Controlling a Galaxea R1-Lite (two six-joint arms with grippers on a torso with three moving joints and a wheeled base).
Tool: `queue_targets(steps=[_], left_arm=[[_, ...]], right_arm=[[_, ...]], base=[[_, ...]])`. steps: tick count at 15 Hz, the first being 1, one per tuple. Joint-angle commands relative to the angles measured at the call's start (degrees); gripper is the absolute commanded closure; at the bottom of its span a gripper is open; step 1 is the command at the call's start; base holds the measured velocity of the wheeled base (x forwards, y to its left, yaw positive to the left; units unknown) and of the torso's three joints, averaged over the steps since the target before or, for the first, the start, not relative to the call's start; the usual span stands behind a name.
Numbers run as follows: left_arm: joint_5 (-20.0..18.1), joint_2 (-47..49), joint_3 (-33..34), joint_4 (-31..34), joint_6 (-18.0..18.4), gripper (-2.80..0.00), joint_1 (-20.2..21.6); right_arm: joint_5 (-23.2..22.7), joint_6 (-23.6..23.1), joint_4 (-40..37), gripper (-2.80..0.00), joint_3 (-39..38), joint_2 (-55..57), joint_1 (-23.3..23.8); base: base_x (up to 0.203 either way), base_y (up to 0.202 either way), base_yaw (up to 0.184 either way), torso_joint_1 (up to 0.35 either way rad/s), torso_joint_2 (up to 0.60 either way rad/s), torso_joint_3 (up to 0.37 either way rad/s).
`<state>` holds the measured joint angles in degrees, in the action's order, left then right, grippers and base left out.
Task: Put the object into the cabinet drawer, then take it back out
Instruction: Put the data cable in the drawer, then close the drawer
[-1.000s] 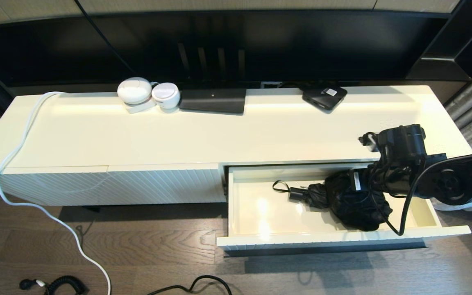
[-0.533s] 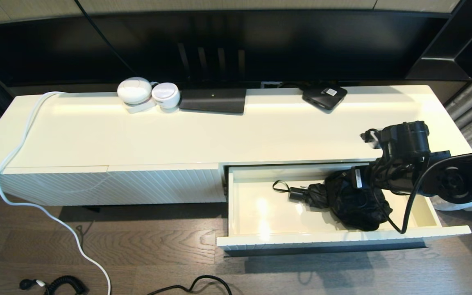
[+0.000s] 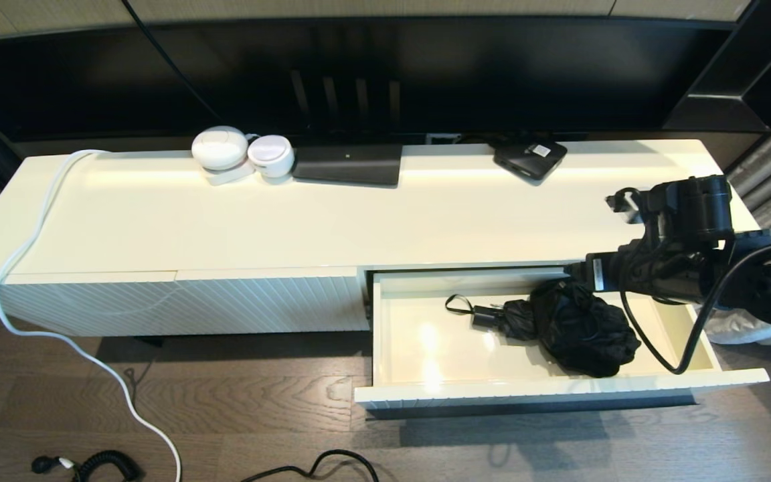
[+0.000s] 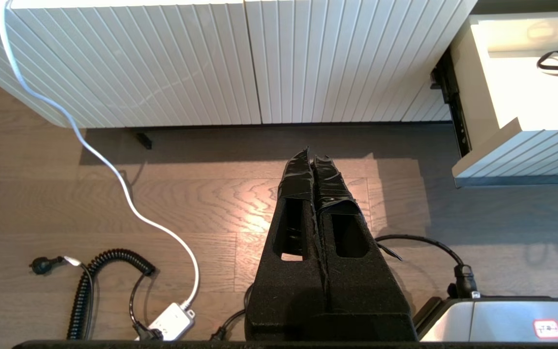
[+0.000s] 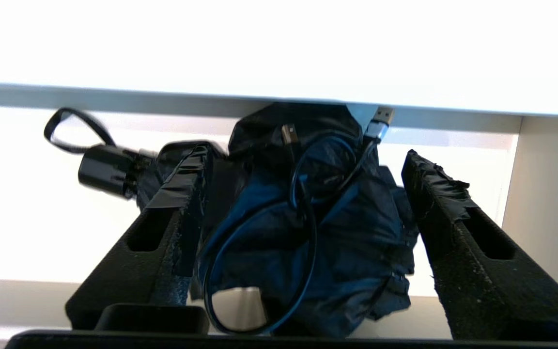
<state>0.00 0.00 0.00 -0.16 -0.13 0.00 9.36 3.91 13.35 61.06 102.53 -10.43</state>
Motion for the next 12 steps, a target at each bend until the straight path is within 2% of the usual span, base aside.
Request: queue_targets(steps=[1,5,9,12], left_arm=[[0.0,0.0,0.05,-0.02,-0.04,0.0,0.0],[0.0,0.0,0.0,-0.02,-0.04,0.0,0.0],[0.0,0.0,0.0,-0.02,-0.04,0.0,0.02],[0.0,0.0,0.0,-0.02,-0.04,0.0,0.0]], right_arm=[[0.02,0.06,-0.62,-2.8,-1.55,-3.8,-0.31],[-0.76,-1.79,-4.67,-2.8,-11.36,-14.46,-2.58],[-4.09,-1.99,-10.0,-2.8,-16.2,-21.96,-4.82],[-5.41,-2.07,-11.16,-2.8,-19.82,-26.13,-7.38]], base=[[0.0,0.0,0.0,0.0,0.0,0.0],[0.0,0.0,0.0,0.0,0.0,0.0],[0.0,0.0,0.0,0.0,0.0,0.0],[0.0,0.0,0.0,0.0,0.0,0.0]])
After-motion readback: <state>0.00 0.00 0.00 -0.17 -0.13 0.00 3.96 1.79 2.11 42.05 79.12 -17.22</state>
